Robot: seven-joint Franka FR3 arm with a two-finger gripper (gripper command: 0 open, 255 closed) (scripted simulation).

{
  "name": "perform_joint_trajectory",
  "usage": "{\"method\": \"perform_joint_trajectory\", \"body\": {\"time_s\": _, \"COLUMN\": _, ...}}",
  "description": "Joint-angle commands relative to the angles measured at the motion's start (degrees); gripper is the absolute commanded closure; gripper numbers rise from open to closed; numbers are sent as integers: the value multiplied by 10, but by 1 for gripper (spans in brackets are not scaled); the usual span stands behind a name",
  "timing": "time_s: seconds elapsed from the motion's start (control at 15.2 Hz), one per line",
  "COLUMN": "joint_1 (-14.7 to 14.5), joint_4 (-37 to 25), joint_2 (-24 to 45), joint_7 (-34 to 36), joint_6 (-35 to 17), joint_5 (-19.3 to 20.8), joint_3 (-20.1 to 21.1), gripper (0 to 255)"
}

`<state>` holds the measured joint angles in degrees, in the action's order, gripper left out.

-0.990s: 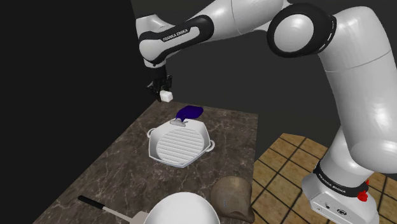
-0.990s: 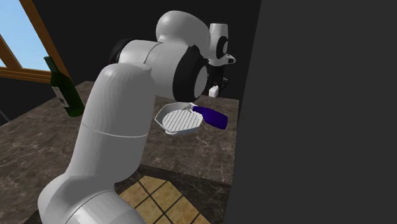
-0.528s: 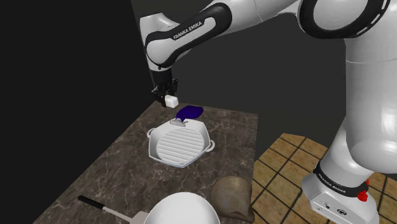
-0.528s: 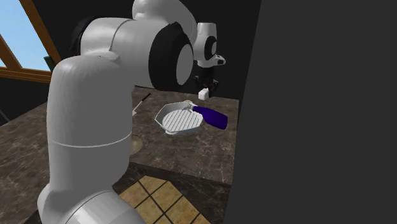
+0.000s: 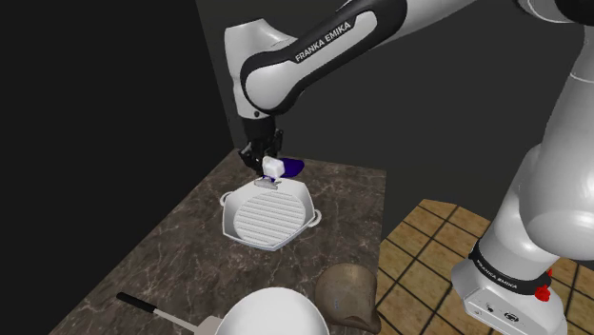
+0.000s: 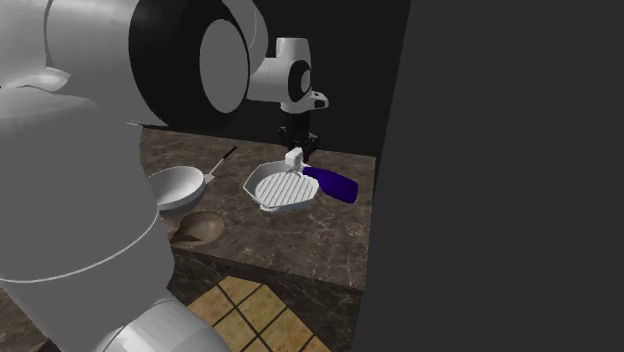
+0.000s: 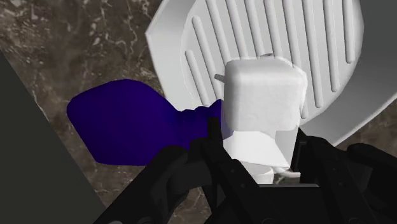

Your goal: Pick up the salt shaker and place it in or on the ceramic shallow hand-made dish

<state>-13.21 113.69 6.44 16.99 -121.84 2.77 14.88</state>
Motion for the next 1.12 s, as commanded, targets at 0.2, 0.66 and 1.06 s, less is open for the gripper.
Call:
{"method": "perform_joint_trajectory", "body": {"time_s": 0.2, "joint_1": -18, "joint_4": 112, "joint_2": -86, "joint_7": 26, "joint_6": -28, "joint_5": -25, "joint_3": 20, "gripper": 255}}
{"method": "perform_joint_trajectory", "body": {"time_s": 0.66, "joint_1": -56, "joint_4": 235, "joint_2": -204, "joint_7": 64, "joint_6": -39, "joint_5": -73, "joint_3": 51, "gripper": 255}}
{"method": "perform_joint_trajectory", "body": {"time_s": 1.06, "joint_1": -104, "joint_4": 317, "joint_2": -301, "joint_7": 105, "joint_6": -29, "joint_5": -123, "joint_3": 83, "gripper": 255}}
